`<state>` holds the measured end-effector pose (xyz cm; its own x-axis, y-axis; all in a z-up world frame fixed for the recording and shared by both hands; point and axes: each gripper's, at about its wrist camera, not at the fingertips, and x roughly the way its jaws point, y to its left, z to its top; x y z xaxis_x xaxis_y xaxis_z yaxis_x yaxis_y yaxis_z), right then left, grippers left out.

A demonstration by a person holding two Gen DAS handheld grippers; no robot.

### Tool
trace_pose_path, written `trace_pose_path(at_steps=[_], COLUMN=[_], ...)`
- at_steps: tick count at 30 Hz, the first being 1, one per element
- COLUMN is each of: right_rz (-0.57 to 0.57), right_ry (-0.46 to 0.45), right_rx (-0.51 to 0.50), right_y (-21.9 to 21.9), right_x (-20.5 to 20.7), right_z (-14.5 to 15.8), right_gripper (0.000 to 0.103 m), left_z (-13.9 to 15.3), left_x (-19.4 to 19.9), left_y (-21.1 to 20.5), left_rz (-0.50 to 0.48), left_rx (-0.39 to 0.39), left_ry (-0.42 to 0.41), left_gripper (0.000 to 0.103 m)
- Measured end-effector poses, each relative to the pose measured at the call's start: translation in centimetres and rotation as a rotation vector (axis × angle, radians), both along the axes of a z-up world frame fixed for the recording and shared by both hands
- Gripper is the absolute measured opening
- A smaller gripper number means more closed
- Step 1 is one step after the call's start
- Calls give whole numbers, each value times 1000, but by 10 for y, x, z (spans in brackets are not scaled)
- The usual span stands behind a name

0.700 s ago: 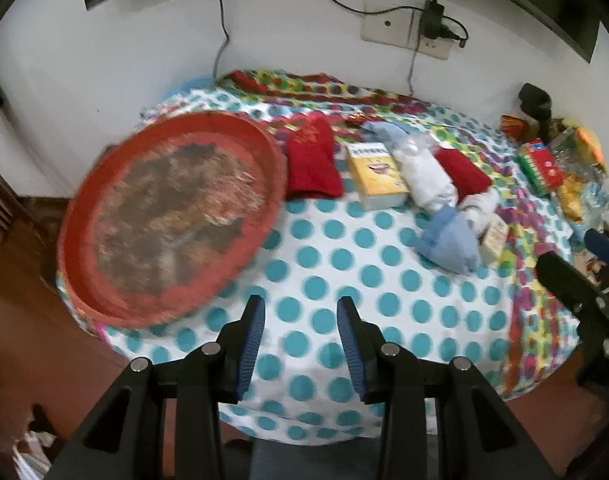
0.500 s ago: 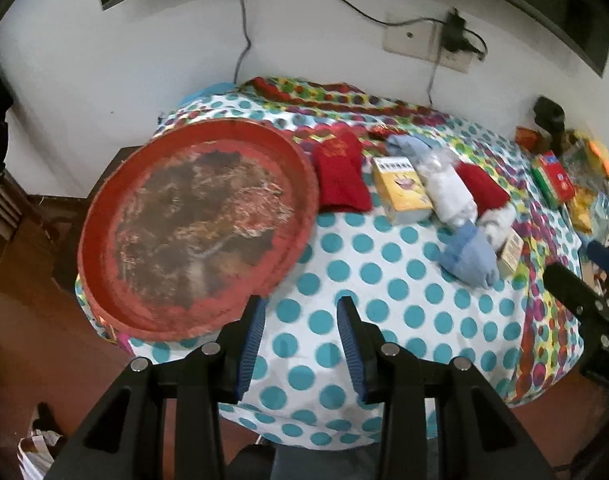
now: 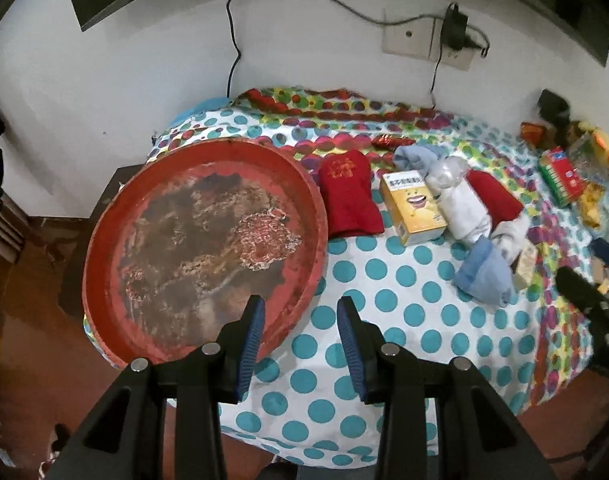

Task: Organize objects
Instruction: 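Move the left tool toward the light blue sock on the sheet, then grasp the light blue sock with the left gripper while the right tool approaches the white QR-code box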

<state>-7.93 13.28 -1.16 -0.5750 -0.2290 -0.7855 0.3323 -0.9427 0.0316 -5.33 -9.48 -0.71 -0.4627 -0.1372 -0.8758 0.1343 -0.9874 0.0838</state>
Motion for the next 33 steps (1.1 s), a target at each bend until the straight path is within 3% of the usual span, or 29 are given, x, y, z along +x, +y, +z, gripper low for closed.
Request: trace_pose_path(at_steps=[9, 18, 22, 27, 33], right_rz=[-7, 41, 37, 39, 45], right_ry=[-23, -52, -52, -59, -57], right_rx=[13, 34, 22, -15, -32], right_y=[44, 66, 77, 87, 94], right_x=[-11, -13, -15, -13, -10], right_z=[-23, -54, -61, -70, -81], right_gripper=[103, 103, 103, 103, 103], left_z=[-28, -52, -62, -77, -79], left_x=[-26, -48, -52, -63, -71], left_y=[54, 112, 134, 152, 163], left_rz=[-100, -224, -278, -307, -313], left_rx=[-13, 57, 53, 77, 82], left_ry=[-88, -78, -79, -112, -85], left_gripper=[38, 38, 38, 38, 38])
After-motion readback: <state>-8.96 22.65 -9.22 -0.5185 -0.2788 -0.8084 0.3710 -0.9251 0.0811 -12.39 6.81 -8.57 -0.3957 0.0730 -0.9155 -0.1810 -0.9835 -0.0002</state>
